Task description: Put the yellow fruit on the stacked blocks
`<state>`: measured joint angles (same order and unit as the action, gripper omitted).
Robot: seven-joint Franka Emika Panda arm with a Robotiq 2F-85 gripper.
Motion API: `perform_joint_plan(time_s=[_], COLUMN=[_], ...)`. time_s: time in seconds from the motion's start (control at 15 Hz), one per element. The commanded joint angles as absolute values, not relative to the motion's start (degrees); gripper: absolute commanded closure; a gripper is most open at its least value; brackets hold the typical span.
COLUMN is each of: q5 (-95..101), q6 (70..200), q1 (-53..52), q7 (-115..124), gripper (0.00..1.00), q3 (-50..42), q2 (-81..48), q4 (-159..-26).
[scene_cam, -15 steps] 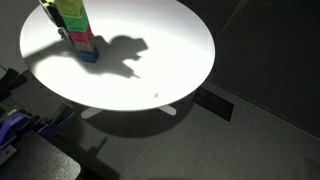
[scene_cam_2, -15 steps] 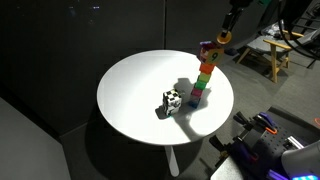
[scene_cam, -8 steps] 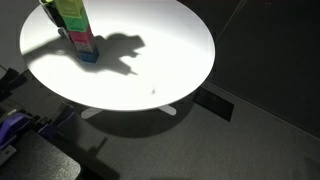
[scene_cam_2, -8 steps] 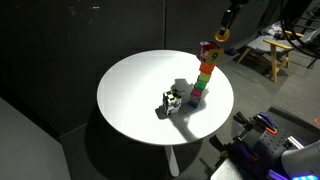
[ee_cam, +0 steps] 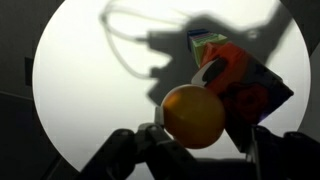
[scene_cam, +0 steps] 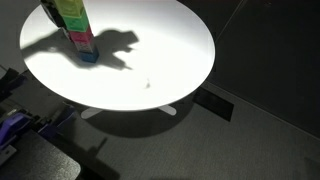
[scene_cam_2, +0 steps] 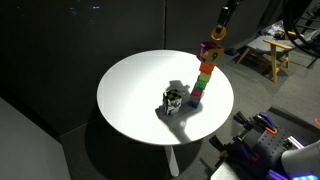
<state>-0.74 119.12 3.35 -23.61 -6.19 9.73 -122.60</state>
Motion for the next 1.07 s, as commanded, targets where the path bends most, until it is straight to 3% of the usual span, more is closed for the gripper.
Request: perform_joint_plan(time_s=[0.0,0.6,0.67,1.0], q5=[-1.62,-1.60,-0.73,-0.73], q6=[116.89,116.21,116.88,116.88], q1=[2.61,1.28,1.49,1.36], q7=[-23.85,-24.01,-23.67,-23.67], gripper=[0.62,0.62,0.37,0.37], q3=[-5.99,-5.32,-5.39,-5.29], q2=[11.61,12.44,11.09,11.09], q4=[-122.79,-123.48,-122.89,-122.96])
